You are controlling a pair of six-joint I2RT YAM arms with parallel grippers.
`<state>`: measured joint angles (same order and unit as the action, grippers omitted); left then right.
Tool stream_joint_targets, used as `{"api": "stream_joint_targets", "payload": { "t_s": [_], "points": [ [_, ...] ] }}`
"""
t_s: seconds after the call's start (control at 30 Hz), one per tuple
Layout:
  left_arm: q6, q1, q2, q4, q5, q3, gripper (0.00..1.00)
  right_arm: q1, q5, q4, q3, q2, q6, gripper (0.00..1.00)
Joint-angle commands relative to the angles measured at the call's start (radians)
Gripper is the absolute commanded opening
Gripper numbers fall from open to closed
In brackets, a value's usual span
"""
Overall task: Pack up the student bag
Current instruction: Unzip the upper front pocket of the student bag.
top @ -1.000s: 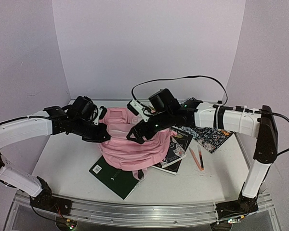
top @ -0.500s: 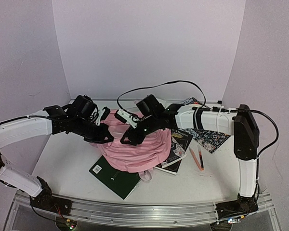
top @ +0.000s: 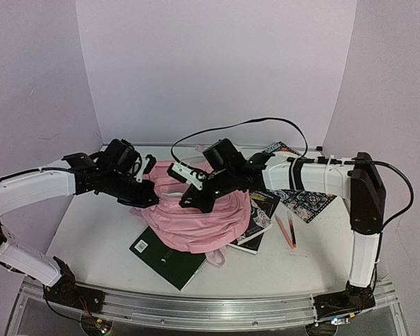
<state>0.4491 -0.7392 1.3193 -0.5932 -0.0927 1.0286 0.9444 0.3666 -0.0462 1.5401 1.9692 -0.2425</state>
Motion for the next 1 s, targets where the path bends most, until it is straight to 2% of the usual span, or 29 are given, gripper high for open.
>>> {"api": "stream_joint_targets", "payload": {
  "t_s": [0.0,0.07,0.2,0.3,0.53,0.6,0.67,0.73,0.87,0.97],
  "points": [
    [-0.03,0.072,0.001,-0.085,0.14,0.023,0.0,0.002,0.045,0.059,-0.028,-0.123,-0.016,0.0],
    [-0.032,0.09,0.007,-0.085,0.153,0.013,0.0,0.002,0.052,0.06,-0.034,-0.129,-0.018,0.0],
    [-0.044,0.095,0.044,-0.081,0.138,-0.007,0.07,0.002,0.084,0.063,-0.027,-0.109,-0.003,0.0],
    [-0.066,0.094,0.028,-0.064,0.104,-0.017,0.16,0.002,0.088,0.063,-0.02,-0.089,0.017,0.01],
    [-0.125,0.092,-0.087,-0.016,0.033,-0.029,0.5,0.001,0.001,0.063,-0.022,-0.094,0.087,0.36],
    [-0.139,0.085,-0.089,-0.005,0.016,-0.028,0.54,0.0,-0.028,0.063,-0.031,-0.111,0.106,0.49],
    [-0.153,0.06,-0.082,0.006,0.01,-0.021,0.57,0.0,-0.061,0.063,-0.053,-0.14,0.12,0.68],
    [-0.169,0.021,-0.064,0.011,0.024,-0.002,0.59,-0.002,-0.12,0.063,-0.082,-0.178,0.139,0.8],
    [-0.213,-0.111,0.003,0.009,0.124,0.06,0.63,-0.01,-0.24,0.063,-0.165,-0.267,0.198,0.89],
    [-0.239,-0.147,0.047,0.009,0.135,0.105,0.66,-0.016,-0.333,0.067,-0.227,-0.335,0.263,0.95]
  ]
}}
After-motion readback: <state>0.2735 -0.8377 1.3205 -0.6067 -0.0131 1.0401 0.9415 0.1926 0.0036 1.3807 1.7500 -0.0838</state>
